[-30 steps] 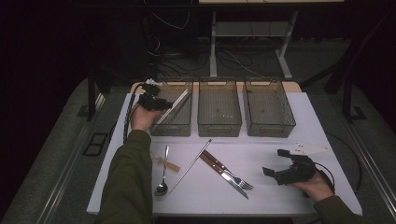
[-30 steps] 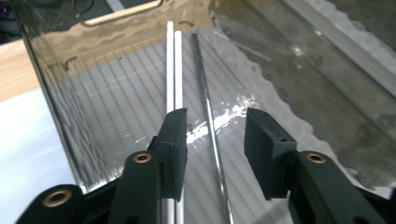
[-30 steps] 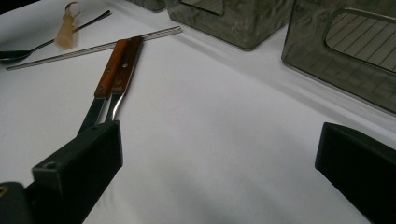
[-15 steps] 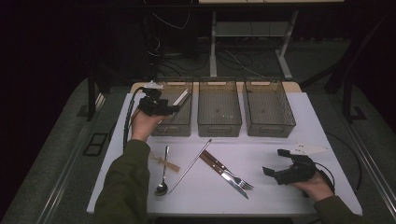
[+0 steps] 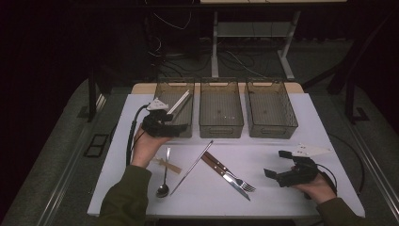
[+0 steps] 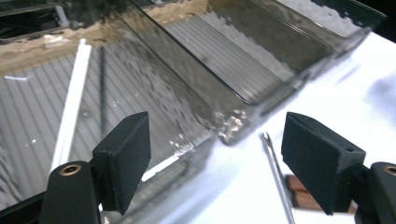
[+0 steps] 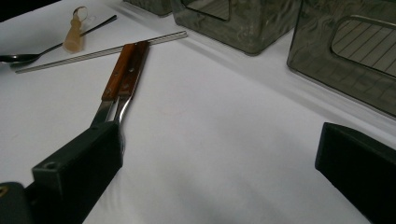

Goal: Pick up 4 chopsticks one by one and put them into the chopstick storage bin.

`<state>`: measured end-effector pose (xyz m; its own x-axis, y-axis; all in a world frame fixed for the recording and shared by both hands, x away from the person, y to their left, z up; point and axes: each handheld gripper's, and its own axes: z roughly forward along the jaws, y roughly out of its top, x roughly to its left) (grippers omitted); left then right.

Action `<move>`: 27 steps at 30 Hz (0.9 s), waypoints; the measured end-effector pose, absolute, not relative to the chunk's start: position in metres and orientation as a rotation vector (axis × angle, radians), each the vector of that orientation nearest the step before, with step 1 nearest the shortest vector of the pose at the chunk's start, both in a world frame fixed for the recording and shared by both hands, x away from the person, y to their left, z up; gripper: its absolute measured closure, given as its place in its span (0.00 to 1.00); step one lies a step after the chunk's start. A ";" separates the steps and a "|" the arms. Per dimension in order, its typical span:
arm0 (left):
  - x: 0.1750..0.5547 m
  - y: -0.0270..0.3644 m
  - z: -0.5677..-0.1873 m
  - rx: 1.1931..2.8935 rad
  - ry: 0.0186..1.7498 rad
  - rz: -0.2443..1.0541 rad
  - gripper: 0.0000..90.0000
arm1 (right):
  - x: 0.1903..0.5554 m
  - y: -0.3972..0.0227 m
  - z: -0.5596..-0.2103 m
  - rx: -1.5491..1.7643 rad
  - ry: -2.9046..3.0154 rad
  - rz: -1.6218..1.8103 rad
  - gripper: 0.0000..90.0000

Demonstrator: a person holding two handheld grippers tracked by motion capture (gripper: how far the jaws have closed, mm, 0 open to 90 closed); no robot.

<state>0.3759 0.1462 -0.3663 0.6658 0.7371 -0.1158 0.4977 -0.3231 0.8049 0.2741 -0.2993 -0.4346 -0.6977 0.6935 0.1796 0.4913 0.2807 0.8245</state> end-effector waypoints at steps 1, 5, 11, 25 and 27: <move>0.372 0.145 -0.367 1.997 0.953 0.346 0.24 | 0.274 -0.300 -0.434 1.100 2.330 1.384 0.01; 0.356 0.141 -0.371 1.985 0.939 0.344 0.23 | 0.272 -0.300 -0.433 1.099 2.326 1.386 0.01; 0.339 0.137 -0.378 1.989 0.927 0.348 0.22 | 0.266 -0.302 -0.430 1.129 2.293 1.419 0.01; 0.309 0.131 -0.401 2.024 0.904 0.340 0.32 | 0.265 -0.300 -0.433 1.127 2.301 1.412 0.01; 0.306 0.130 -0.404 2.036 0.904 0.324 0.35 | 0.265 -0.299 -0.433 1.129 2.302 1.408 0.01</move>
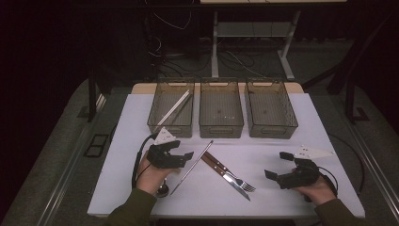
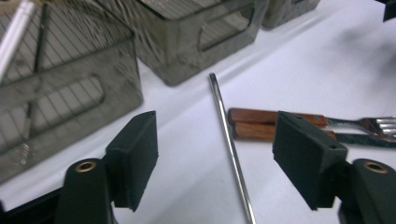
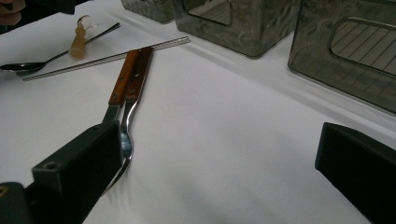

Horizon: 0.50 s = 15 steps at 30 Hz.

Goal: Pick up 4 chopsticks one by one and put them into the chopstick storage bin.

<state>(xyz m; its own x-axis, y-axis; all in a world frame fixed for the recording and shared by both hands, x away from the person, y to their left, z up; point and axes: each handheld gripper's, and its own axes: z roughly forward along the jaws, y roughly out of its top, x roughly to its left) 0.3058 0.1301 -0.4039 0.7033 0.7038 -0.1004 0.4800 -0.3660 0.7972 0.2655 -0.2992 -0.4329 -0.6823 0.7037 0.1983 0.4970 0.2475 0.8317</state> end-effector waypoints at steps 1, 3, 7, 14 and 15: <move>0.304 0.129 -0.406 2.027 0.908 0.322 0.38 | 0.266 -0.299 -0.433 1.128 2.302 1.409 0.01; 0.302 0.127 -0.410 2.046 0.909 0.316 0.42 | 0.265 -0.299 -0.433 1.125 2.303 1.409 0.01; 0.297 0.121 -0.415 2.060 0.925 0.299 0.50 | 0.266 -0.299 -0.433 1.117 2.305 1.402 0.01; 0.292 0.113 -0.422 2.098 0.928 0.290 0.66 | 0.267 -0.298 -0.434 1.112 2.311 1.395 0.01; 0.292 0.111 -0.423 2.111 0.927 0.290 0.68 | 0.267 -0.298 -0.434 1.111 2.313 1.394 0.01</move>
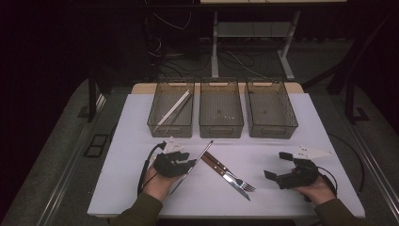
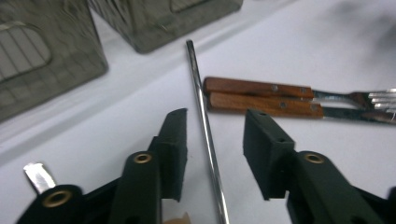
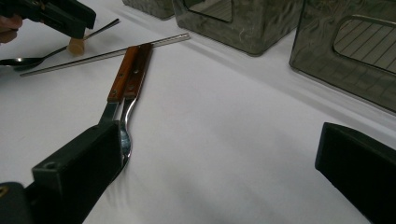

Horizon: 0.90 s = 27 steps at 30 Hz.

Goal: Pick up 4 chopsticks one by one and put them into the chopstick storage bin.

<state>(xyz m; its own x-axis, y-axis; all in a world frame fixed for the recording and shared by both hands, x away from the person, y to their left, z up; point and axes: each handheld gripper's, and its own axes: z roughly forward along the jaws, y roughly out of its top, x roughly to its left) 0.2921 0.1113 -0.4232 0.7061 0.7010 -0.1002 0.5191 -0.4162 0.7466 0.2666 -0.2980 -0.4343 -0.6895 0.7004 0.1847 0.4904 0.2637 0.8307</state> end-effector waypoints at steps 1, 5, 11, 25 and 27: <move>0.292 0.110 -0.425 2.121 0.933 0.288 0.69 | 0.267 -0.298 -0.434 1.109 2.314 1.393 0.01; 0.294 0.107 -0.431 2.154 0.934 0.259 0.77 | 0.267 -0.298 -0.435 1.108 2.317 1.391 0.01; 0.300 0.102 -0.439 2.175 0.976 0.231 0.82 | 0.267 -0.298 -0.434 1.110 2.313 1.393 0.01; 0.303 0.096 -0.445 2.213 0.991 0.264 0.90 | 0.267 -0.299 -0.434 1.109 2.313 1.394 0.01; 0.302 0.095 -0.445 2.210 1.001 0.270 0.91 | 0.267 -0.299 -0.434 1.109 2.312 1.394 0.01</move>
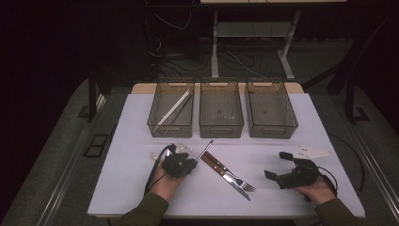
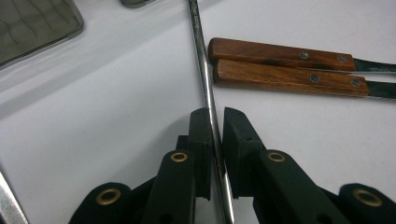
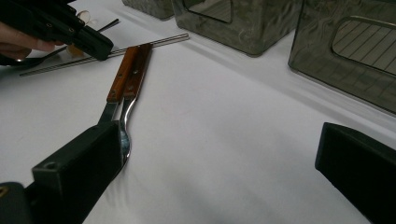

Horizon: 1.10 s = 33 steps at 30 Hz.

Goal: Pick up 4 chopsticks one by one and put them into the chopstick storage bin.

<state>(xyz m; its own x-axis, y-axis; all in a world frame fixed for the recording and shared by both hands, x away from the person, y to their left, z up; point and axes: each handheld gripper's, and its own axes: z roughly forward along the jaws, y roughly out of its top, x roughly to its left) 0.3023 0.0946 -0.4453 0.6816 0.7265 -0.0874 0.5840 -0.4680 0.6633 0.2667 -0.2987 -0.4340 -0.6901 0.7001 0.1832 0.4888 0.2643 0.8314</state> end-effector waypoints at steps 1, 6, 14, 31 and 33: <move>0.302 0.094 -0.446 2.204 1.010 0.269 0.92 | 0.267 -0.299 -0.434 1.104 2.310 1.395 0.01; 0.301 0.094 -0.446 2.181 1.050 0.272 0.94 | 0.267 -0.298 -0.434 1.106 2.312 1.393 0.01; 0.301 0.095 -0.446 2.157 1.076 0.265 0.95 | 0.267 -0.299 -0.434 1.104 2.312 1.395 0.01; 0.305 0.101 -0.435 2.122 1.089 0.227 0.95 | 0.267 -0.300 -0.434 1.107 2.310 1.398 0.01; 0.306 0.101 -0.433 2.124 1.080 0.211 0.95 | 0.267 -0.300 -0.434 1.107 2.310 1.398 0.01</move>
